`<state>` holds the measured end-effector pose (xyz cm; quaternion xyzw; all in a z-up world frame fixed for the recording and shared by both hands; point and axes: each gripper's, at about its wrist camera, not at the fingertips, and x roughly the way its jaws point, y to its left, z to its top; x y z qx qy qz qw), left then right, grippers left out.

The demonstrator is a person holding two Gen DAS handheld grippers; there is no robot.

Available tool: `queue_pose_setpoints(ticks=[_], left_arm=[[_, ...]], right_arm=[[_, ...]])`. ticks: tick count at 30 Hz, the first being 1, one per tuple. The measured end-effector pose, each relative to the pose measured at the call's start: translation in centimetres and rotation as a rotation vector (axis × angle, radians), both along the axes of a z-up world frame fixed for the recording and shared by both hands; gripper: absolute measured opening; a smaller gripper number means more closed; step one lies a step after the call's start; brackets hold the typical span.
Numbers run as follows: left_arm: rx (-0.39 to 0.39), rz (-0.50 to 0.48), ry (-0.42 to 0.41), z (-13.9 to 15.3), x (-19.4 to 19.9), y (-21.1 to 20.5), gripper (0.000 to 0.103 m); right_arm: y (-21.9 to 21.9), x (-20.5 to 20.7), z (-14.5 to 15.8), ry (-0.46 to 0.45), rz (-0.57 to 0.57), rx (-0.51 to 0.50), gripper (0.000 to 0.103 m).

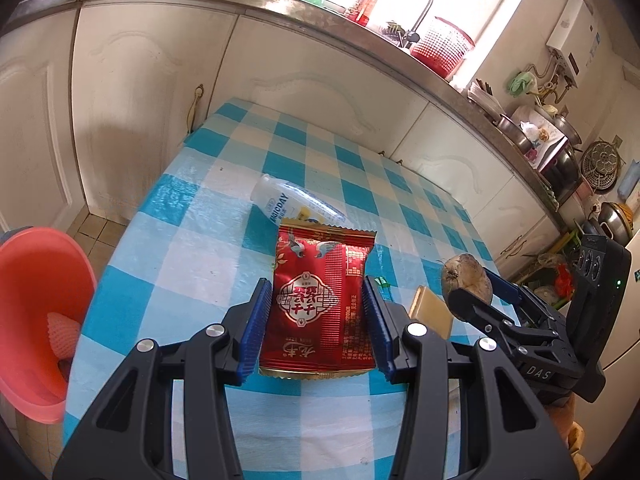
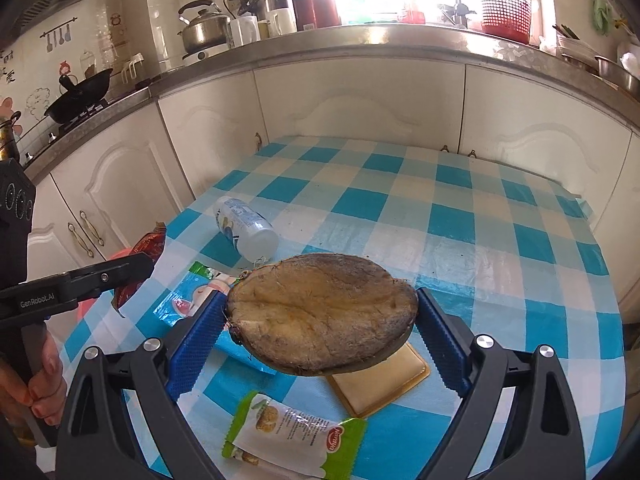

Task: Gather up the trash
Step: 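Lift and carry the red packet and brown disc toward the red bucket, then open the left gripper over the bucket to drop the red packet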

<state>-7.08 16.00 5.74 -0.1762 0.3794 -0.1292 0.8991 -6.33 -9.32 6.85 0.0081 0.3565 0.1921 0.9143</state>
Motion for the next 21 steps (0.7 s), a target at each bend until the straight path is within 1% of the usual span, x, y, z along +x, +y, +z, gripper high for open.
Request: queue_pose_setpoints(ticks=[13,21], left_arm=[[-0.035,0.085,-0.015,-0.1,-1.8,5.5,0.047],[-0.055,0.170,-0.012,-0.8,-3.4,9.9,0.047]], right_arm=[[4.5,-1.1,1.3,-0.026,0.069,-0.036,0.092],[7.8,-1.8,1.7,-0.015,0.133,-0.042,0.092]])
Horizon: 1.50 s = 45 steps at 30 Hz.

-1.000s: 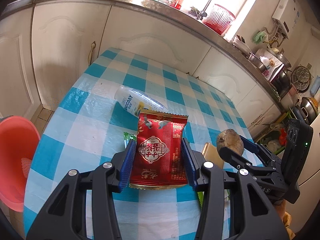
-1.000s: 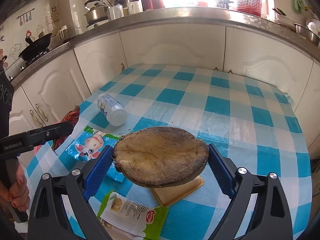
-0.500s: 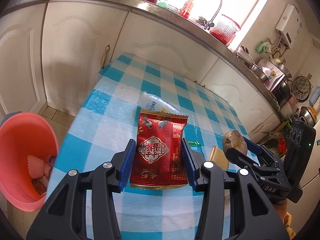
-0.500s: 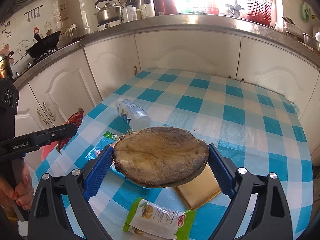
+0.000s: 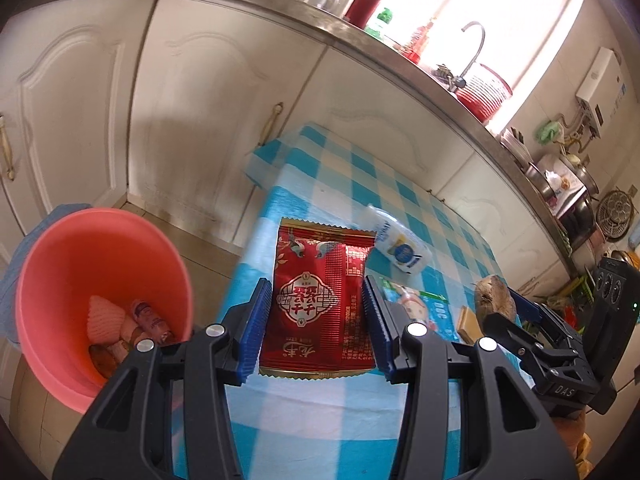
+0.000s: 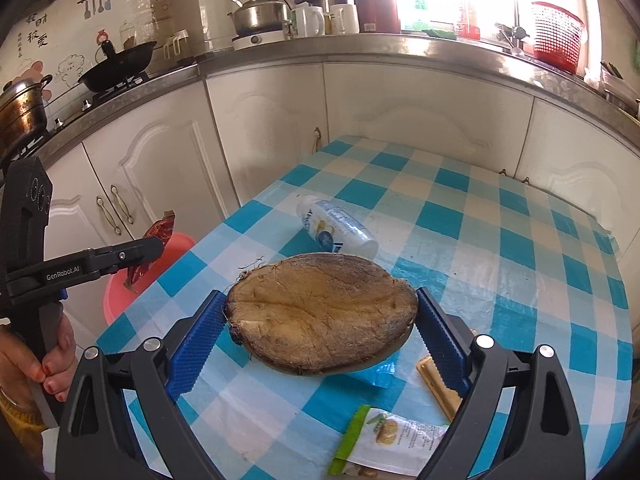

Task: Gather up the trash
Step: 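Open the left gripper over the bucket to drop the red packet, then open the right gripper over the bucket to drop the brown disc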

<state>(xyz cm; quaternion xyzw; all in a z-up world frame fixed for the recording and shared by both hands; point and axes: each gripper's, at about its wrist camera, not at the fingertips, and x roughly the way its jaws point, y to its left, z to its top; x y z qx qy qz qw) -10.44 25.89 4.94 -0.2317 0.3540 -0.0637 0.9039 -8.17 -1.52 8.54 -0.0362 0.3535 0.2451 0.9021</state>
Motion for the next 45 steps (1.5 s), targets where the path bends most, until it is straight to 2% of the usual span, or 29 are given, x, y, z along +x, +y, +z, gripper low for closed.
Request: queue_pose_setpoints(ticks=[10,20,30,45], left_arm=[[-0.012,0.142,0.022,-1.3,-2.4,6.2,0.047],[-0.034,0.284,0.051,-3.0,-4.4,12.2,0.047],[-0.059,0.347,0.074,-4.8,-5.2,14.9,0.047],[-0.078,0.397,0.124,-7.1,-6.2,16.8,0.047]], right_arm=[[5.3,-0.7,0.6,0.005,0.113,-0.029,0.092],[12.8,-1.8,1.3,-0.013,0.284,-0.080,0.092],[19.8,-1.7,0.1,-0.005,0.429,-0.142,0.092],[26.5,-0.2,-3.9,0.091,0.514,-0.180,0.092]])
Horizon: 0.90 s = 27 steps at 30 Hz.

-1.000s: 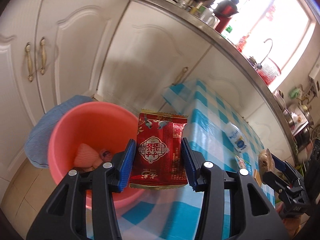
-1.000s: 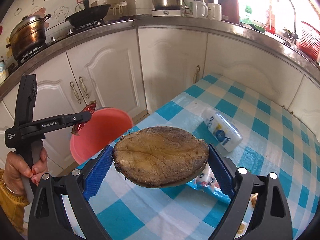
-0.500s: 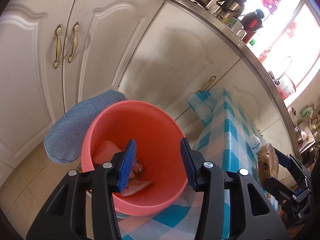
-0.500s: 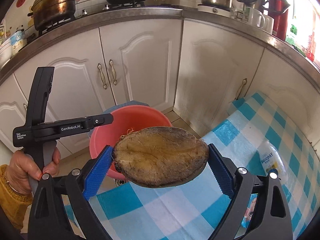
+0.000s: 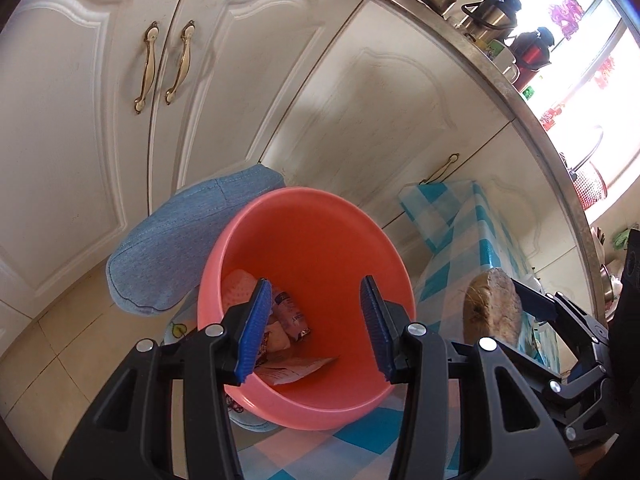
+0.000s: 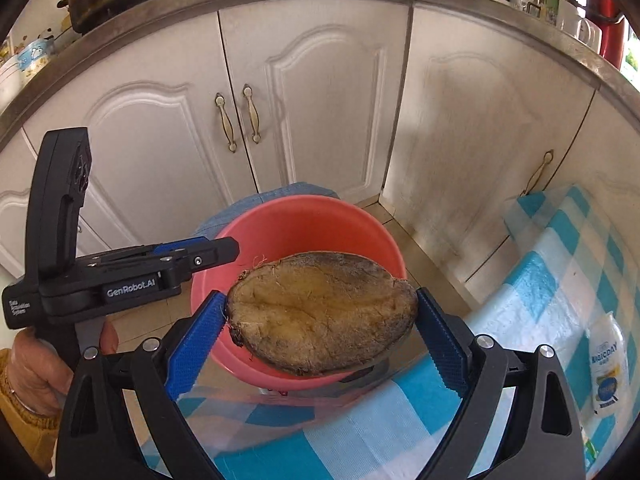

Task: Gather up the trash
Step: 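Open the right gripper over the bucket to drop the brown disc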

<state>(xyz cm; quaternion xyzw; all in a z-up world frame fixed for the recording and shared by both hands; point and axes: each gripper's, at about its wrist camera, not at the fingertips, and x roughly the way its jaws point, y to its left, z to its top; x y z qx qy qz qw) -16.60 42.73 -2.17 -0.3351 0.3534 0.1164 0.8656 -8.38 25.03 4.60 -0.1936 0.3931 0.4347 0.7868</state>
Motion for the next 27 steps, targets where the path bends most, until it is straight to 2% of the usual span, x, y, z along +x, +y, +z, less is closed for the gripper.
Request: queue_pose_setpoints(ticks=[6,10,14,20,27], left_arm=[[-0.003,0.007,0.015,-0.4,0.0,0.0,0.053],[0.000,0.007,0.019,-0.4,0.2,-0.2,0.058],[0.009,0.009,0.023,-0.3,0.1,-0.3,0.064],[0.023,-0.001,0.038,-0.2,0.4,-0.9,0.077],[0.021,-0.033,0.055,0.1,1.4,-2.6,0.085]], right_arm=[[-0.6,0.9,-0.4,0.044,-0.039,0.037,0.092],[-1.4,1.3,0.5,0.057,-0.051,0.115,0.092],[-2.1,1.1,1.6,0.019,-0.062,0.129,0.092],[-5.0,1.3,2.7,0.003,-0.141,0.168,0.092],[-8.7,0.8,2.4,-0.039,-0.225,0.132,0.092]])
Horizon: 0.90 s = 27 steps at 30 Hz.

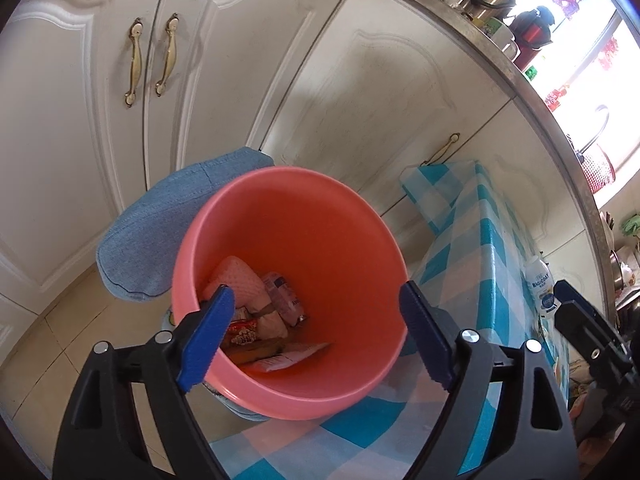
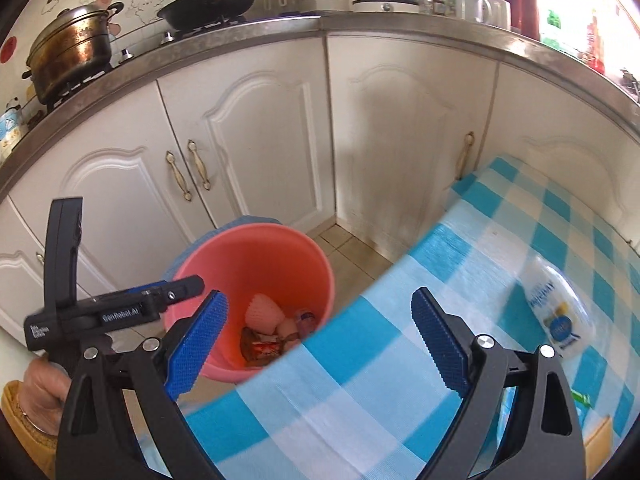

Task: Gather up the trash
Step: 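Open the right gripper over the bucket to drop the brown disc, then move both grippers back over the table toward the blue packet and tan cake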

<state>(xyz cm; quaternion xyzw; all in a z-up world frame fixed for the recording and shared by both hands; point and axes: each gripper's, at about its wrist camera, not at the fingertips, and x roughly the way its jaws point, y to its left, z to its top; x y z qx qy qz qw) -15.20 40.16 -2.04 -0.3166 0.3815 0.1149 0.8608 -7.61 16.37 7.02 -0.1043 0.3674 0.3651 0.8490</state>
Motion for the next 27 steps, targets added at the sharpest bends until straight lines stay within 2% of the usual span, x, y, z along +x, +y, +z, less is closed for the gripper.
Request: queue_pose_setpoints(ticks=[7,27], left_arm=[[-0.009,-0.067,-0.003,1.0,0.9,-2.6,0.090],[0.053,-0.289,-0.008,4.2,3.0,-13.1,0.090]], right_arm=[[-3.5,-0.7,-0.6,0.021,-0.053,0.021,0.092],[-15.1,-1.7,-0.5,0.030,-0.238,0.145,0.092]])
